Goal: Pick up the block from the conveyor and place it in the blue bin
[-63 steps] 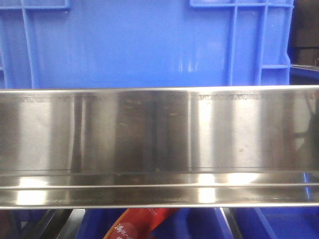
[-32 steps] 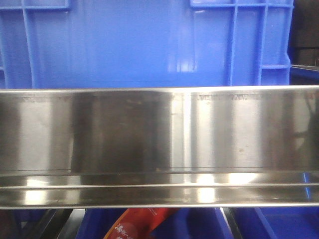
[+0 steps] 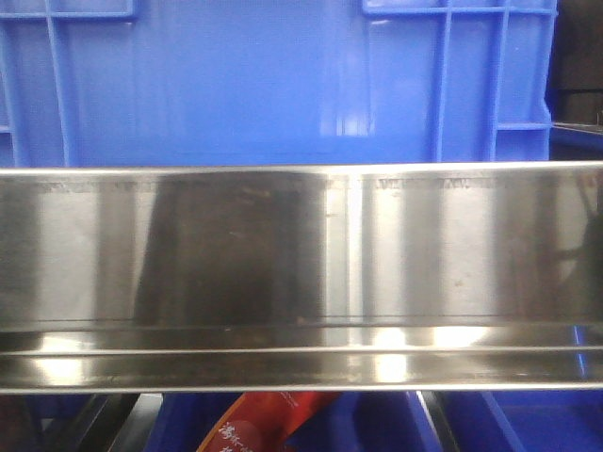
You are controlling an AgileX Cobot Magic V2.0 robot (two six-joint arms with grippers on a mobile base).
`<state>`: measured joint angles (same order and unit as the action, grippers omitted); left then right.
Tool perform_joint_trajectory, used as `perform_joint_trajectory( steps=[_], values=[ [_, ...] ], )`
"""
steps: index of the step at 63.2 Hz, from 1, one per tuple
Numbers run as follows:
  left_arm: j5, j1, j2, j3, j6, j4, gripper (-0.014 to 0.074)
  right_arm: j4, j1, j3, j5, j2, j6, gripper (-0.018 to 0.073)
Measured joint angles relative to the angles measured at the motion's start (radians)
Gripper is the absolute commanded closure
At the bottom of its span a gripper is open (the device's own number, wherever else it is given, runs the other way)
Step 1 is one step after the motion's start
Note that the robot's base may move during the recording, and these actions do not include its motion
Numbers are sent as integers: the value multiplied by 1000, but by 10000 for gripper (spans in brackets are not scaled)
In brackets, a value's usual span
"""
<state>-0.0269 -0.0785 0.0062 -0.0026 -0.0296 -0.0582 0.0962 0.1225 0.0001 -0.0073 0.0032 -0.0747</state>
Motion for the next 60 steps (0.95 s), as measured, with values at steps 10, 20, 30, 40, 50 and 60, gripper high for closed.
perform_joint_trajectory(
  steps=[10,20,30,40,50,60],
  values=[
    [27,0,-2,2,5,-2,707,0,0,0,-2,0,0,721],
    [32,0,-2,4,5,-2,707,0,0,0,-2,0,0,721],
    [32,0,-2,4,7,-2,707,0,0,0,-2,0,0,721],
    [32,0,-2,4,7,-2,707,0,0,0,-2,0,0,721],
    [32,0,-2,4,7,-2,707,0,0,0,-2,0,0,721],
    [32,0,-2,4,7,-2,707,0,0,0,-2,0,0,721]
  ],
)
